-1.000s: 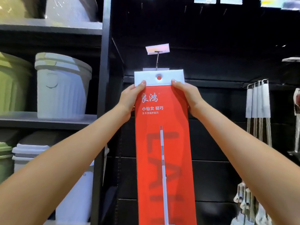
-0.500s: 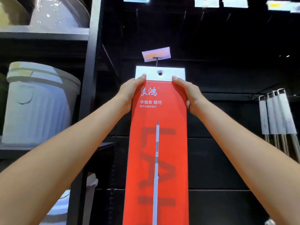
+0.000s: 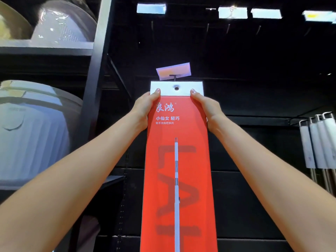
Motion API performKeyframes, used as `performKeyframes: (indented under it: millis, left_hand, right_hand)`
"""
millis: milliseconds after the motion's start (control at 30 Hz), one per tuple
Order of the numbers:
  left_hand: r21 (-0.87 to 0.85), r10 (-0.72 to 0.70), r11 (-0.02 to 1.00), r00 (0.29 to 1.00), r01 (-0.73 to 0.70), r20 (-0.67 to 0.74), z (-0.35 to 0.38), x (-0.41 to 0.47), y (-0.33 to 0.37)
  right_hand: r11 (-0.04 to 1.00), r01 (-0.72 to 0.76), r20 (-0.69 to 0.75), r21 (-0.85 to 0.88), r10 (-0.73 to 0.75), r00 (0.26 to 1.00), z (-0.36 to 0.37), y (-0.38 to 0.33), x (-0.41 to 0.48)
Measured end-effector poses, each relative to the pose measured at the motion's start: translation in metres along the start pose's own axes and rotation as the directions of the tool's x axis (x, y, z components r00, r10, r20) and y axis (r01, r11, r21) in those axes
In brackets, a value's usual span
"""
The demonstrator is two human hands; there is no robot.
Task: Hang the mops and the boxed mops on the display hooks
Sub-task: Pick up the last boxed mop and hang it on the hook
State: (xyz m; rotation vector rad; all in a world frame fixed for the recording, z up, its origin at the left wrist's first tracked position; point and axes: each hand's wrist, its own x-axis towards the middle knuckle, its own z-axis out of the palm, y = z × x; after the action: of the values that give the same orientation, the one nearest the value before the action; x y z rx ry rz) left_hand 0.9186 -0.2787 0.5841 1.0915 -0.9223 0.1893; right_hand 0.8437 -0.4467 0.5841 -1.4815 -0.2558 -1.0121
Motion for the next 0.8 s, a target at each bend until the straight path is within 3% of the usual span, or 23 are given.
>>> performKeyframes:
  millis: [333,667,800]
  left_hand:
    - [0.032,0.01,0.999,0.998,-0.008,-0.063,0.007,0.019,-0.014]
    - [0.041,0.126,0.992,0.986,-0.122,-0.113,0.007,0.03,-0.026]
    - [0.03,0.15,0.989,0.978,-0.148,-0.142,0.006,0.036,-0.026]
  right_hand:
    - [0.999,-0.024,0.016,-0.028,0.024,1.0,-0.008,0.009,0.021]
    - [0.997,0.07,0.044,-0.043,-0.068,0.997,-0.006,0.027,0.04]
    - [0.992,0.122,0.042,0.027,-0.123,0.992,-0.009,0.034,0.046]
